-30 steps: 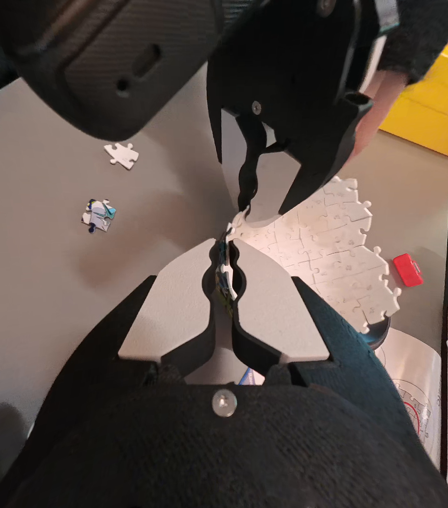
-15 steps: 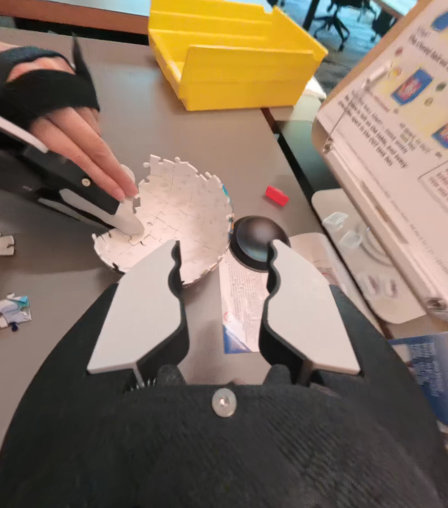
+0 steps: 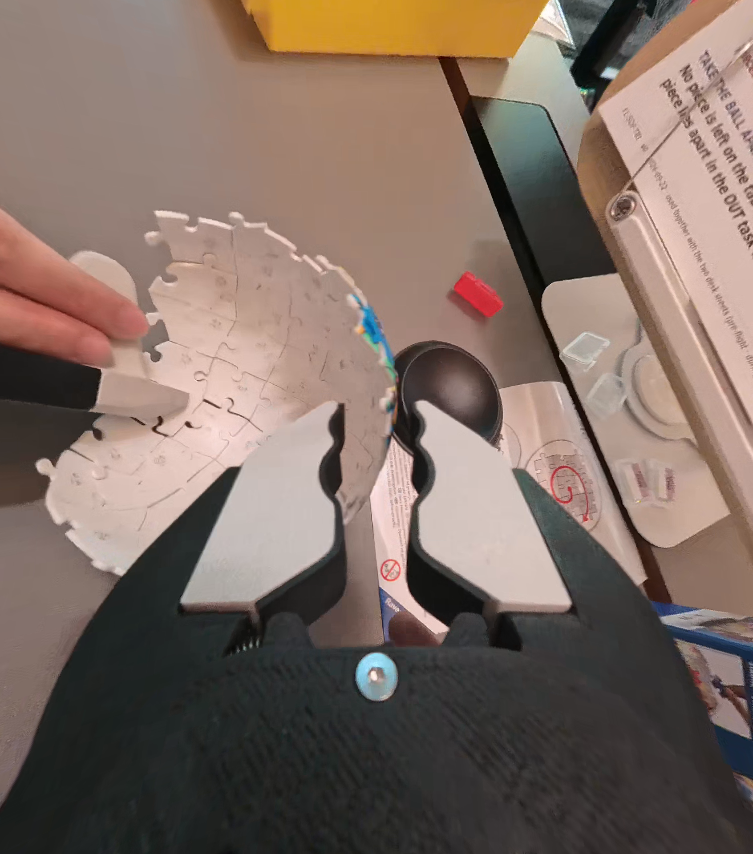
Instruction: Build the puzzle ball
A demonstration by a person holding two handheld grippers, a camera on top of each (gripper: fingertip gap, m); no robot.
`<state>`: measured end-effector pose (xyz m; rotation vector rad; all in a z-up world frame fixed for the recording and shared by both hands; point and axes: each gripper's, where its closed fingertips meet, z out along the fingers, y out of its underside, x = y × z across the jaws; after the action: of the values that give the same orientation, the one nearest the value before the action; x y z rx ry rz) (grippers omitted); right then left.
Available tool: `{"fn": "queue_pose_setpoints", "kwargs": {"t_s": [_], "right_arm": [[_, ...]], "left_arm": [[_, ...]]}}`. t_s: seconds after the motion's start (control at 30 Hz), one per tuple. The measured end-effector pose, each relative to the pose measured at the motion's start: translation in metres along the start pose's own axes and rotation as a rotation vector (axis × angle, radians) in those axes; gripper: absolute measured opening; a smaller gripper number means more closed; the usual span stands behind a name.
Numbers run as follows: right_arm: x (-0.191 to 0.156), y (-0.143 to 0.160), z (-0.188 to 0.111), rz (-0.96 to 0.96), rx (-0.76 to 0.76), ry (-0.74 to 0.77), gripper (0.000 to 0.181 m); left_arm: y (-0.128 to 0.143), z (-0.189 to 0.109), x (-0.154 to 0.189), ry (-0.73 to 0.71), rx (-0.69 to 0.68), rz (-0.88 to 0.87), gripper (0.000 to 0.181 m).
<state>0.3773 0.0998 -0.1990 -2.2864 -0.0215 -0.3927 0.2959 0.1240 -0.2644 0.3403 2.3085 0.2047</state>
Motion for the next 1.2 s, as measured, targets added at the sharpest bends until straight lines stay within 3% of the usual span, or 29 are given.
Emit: {"fn": "queue_pose_setpoints", "kwargs": {"t_s": [0.17, 0.67, 0.87, 0.97, 1.07, 1.2], "right_arm": [[0.005, 0.0, -0.001, -0.077, -0.027, 0.115, 0.004], [-0.018, -0.023, -0.033, -0.483, 0.14, 0.525, 0.004], [-0.035, -0.032, -0.042, -0.62, 0.183, 0.636, 0.003], [-0.037, -0.032, -0.044, -0.656, 0.179, 0.649, 0.003], [-0.037, -0.031, -0.045, -0.653, 0.192, 0.654, 0.003], [-0.04, -0.034, -0.045, -0.653, 0.212, 0.652, 0.003]], "left_arm": [[-0.003, -0.001, 0.0, -0.009, 0.009, -0.035, 0.004], [-0.001, -0.021, 0.015, 0.025, 0.136, -0.353, 0.027], [-0.007, -0.035, 0.005, -0.142, 0.17, -0.503, 0.027], [-0.007, -0.035, 0.006, -0.201, 0.145, -0.492, 0.03], [-0.001, -0.044, 0.002, -0.297, 0.186, -0.496, 0.018], [0.004, -0.059, -0.002, -0.34, 0.324, -0.831, 0.004]]}}
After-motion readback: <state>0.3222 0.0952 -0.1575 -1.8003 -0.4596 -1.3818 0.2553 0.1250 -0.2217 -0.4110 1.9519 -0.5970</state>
